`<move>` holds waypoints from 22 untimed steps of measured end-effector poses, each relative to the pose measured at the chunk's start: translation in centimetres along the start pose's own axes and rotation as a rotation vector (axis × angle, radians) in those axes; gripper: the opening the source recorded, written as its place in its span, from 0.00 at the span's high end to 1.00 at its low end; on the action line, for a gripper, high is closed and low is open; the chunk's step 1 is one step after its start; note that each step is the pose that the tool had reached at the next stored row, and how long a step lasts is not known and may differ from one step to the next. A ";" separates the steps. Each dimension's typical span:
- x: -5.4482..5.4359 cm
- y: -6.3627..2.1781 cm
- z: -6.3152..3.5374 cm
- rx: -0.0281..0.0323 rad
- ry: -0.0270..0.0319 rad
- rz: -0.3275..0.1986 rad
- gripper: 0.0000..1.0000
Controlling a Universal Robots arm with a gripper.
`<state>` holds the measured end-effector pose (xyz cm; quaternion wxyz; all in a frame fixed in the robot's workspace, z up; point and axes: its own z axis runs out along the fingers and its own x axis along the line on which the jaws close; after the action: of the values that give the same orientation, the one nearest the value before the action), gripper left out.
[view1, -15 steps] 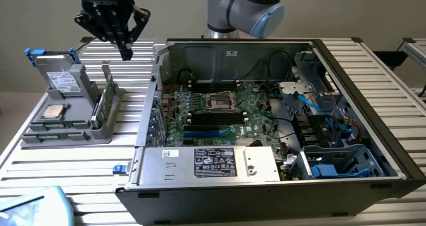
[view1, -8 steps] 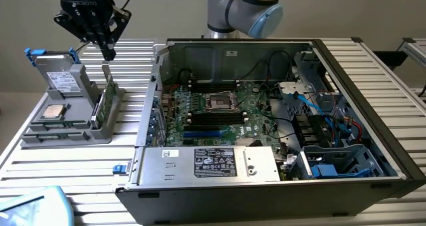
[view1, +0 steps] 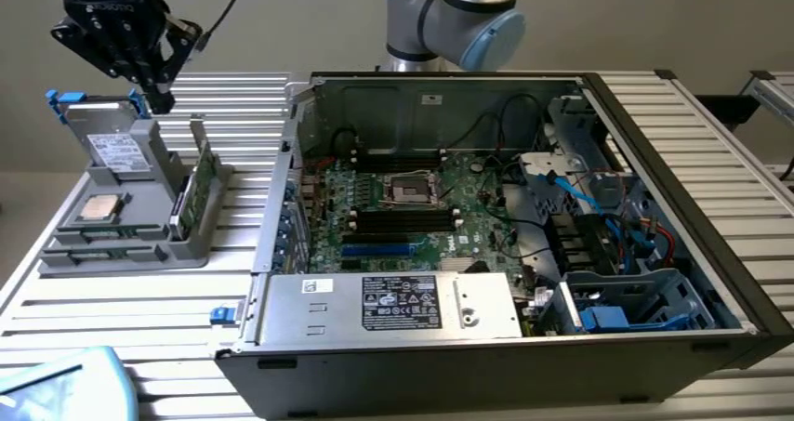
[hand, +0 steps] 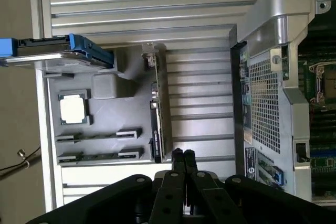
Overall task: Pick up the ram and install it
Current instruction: 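Reach for the ram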
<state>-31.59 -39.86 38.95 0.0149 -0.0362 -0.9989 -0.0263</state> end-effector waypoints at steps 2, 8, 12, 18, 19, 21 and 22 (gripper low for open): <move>0.9 -0.07 0.08 0.0006 0.0076 0.000 0.90; 3.6 -0.36 0.34 0.0006 0.0081 0.001 0.90; 5.4 -0.62 0.48 0.0004 0.0081 0.000 0.90; 7.9 -1.16 0.62 -0.0016 0.0083 0.000 0.90; 8.3 -1.26 0.64 -0.0027 0.0083 0.000 0.90; 9.1 -1.48 0.66 -0.0043 0.0084 0.000 0.90; 9.5 -1.58 0.67 -0.0050 0.0085 0.000 0.90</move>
<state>-41.23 -40.72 38.50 0.0190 -0.0362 -0.9987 -0.0289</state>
